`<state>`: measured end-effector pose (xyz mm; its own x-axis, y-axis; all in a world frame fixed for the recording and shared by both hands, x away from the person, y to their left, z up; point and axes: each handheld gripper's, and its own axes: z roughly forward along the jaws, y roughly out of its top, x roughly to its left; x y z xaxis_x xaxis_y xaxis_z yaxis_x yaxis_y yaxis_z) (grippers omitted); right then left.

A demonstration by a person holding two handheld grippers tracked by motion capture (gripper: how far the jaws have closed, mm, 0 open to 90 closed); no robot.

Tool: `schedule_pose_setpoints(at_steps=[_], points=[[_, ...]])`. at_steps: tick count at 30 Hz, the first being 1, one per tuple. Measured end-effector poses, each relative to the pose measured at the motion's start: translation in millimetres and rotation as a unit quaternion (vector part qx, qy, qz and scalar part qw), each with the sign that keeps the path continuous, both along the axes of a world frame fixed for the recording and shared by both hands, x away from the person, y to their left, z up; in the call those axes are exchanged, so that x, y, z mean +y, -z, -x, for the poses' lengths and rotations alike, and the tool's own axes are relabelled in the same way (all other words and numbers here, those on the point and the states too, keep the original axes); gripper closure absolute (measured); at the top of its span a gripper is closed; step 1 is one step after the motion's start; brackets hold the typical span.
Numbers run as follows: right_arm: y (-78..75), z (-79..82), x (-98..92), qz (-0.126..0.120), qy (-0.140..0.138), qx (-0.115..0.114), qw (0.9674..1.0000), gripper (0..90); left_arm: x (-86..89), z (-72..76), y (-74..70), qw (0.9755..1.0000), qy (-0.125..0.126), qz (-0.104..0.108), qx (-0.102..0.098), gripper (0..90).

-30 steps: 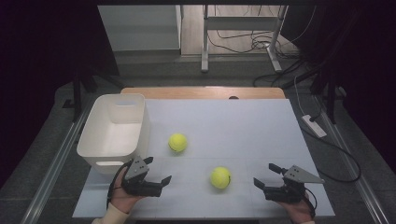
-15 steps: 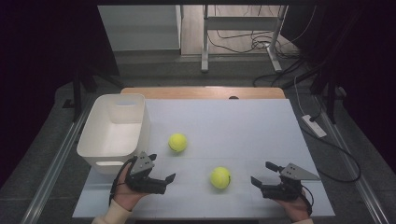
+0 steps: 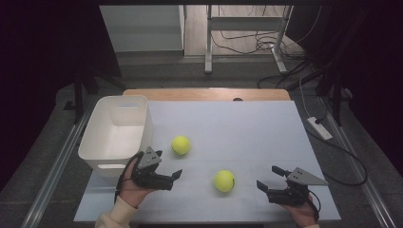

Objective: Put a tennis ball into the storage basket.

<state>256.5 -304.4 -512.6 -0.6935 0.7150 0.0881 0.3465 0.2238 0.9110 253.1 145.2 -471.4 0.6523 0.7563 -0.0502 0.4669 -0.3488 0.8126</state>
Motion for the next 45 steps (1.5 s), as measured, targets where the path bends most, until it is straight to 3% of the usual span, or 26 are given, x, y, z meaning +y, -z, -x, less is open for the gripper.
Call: schedule_pose_setpoints(at_steps=[14, 27, 45], points=[[1.5, 0.1, 0.7, 0.004, -0.001, 0.001, 1.0, 13.4, -10.5, -7.4, -5.5, 0.9999, 0.001, -0.005, 0.009, 4.4], [2.4, 0.3, 0.5, 0.006, -0.001, 0.003, 1.0, 13.4, -26.3, -15.7, -7.5, 0.9995, -0.003, -0.022, 0.022, 5.1], [3.3, 0.3, 0.0, 0.01, -0.002, 0.005, 0.9999, 13.4, -42.0, -43.4, -9.9, 0.9972, -0.038, -0.047, 0.045, 5.3]])
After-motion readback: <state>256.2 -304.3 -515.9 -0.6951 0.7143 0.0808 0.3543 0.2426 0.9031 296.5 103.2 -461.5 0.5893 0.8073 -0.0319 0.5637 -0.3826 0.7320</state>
